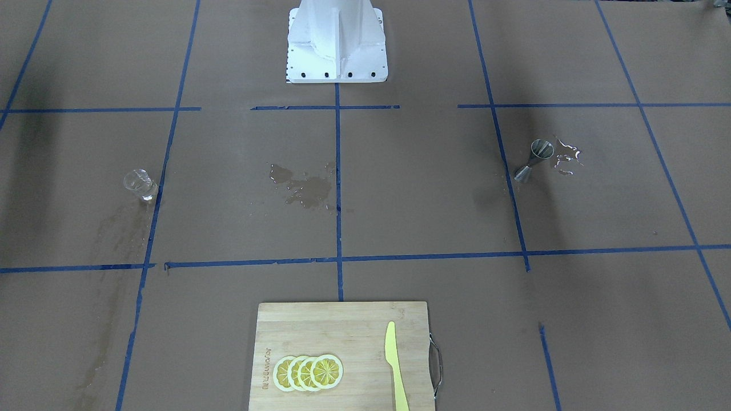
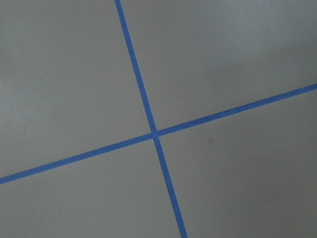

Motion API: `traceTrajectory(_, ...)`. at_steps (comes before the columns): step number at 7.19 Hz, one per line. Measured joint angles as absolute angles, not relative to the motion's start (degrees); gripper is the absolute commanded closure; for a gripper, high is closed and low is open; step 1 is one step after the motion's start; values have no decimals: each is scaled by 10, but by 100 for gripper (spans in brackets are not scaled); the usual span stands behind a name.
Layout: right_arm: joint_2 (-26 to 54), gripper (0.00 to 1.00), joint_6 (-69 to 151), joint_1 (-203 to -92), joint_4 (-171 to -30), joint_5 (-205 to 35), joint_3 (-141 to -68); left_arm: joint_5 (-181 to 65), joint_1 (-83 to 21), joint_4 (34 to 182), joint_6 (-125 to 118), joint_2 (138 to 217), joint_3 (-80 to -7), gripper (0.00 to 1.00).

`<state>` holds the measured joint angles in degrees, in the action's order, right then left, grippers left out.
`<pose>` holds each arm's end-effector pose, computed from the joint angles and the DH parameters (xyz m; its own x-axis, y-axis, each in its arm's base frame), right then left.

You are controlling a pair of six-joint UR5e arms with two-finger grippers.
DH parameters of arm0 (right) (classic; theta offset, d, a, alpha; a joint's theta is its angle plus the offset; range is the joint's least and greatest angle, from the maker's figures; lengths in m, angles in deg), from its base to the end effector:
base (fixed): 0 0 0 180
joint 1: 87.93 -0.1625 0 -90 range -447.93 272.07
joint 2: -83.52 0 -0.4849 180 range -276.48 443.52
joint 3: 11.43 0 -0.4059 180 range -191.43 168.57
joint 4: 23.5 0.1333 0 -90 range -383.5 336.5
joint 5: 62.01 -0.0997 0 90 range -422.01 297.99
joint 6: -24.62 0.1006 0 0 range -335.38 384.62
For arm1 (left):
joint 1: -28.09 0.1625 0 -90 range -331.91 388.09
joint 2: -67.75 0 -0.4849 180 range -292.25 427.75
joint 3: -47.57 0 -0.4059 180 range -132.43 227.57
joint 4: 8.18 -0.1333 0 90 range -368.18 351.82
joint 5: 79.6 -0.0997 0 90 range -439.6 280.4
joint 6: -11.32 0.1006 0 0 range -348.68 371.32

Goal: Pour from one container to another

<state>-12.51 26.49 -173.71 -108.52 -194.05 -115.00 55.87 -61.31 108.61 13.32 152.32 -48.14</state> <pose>0.0315 -0.4686 0.6428 0.7319 -0.1675 0.6605 0.0480 0.9796 0.1953 -0.0565 -0.4815 0.6607 0.6971 0.3626 -0.6185 -0.0337 0.8783 0.4770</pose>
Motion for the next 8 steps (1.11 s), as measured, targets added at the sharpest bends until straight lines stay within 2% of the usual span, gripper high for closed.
traceTrajectory(4,-116,0,268,-1737,-1085,-1940,-1151,560,-613,1226,123,1552,-434,0)
traceTrajectory(8,-116,0,272,-1737,-1047,-1940,-1154,561,-589,1338,60,1551,-461,0)
